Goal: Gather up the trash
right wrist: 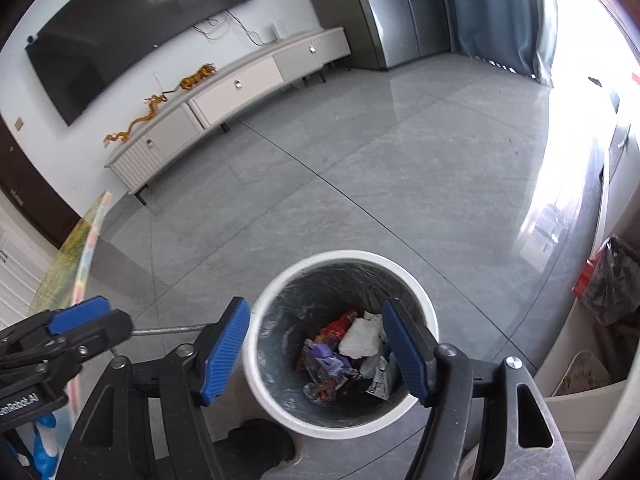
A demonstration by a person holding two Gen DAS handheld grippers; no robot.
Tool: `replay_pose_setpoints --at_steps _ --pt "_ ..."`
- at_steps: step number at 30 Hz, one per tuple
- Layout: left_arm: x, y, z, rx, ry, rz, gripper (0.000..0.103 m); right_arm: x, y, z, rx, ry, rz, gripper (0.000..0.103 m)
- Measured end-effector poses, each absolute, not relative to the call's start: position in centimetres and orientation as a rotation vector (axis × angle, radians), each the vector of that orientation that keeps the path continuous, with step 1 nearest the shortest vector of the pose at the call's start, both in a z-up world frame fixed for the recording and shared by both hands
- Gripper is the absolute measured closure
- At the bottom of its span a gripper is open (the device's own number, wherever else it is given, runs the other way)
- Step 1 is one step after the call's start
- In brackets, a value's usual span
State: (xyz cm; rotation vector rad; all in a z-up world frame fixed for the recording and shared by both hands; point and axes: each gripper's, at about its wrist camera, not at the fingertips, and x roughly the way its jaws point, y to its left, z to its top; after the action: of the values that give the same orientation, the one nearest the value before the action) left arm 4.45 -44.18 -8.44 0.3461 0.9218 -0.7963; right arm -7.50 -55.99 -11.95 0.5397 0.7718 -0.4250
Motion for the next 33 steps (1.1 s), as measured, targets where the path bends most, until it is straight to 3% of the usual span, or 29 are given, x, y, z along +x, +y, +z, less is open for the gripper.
replay_pose_setpoints --at_steps 5,22,31,33 --pt "4.7 -37.9 -6.0 0.295 0.861 -0.661 0.039 -7.0 -52.3 -9.2 0.463 0.739 -0.374 0.025" --pt "2.4 -16.7 0.0 0.208 0.652 -0.186 0.038 -3.4 -35.0 -2.9 0.204 0.658 -0.105 0.003" --pt "-1.0 -9.4 2.1 0.14 0.561 -0.077 0.038 -4.5 -29.2 -1.0 0.118 0.599 -0.079 0.0" --pt "-1.7 -8.3 2.3 0.126 0.548 -0.067 0.03 -4.8 -28.2 -0.5 0.107 0.587 -0.08 0.0"
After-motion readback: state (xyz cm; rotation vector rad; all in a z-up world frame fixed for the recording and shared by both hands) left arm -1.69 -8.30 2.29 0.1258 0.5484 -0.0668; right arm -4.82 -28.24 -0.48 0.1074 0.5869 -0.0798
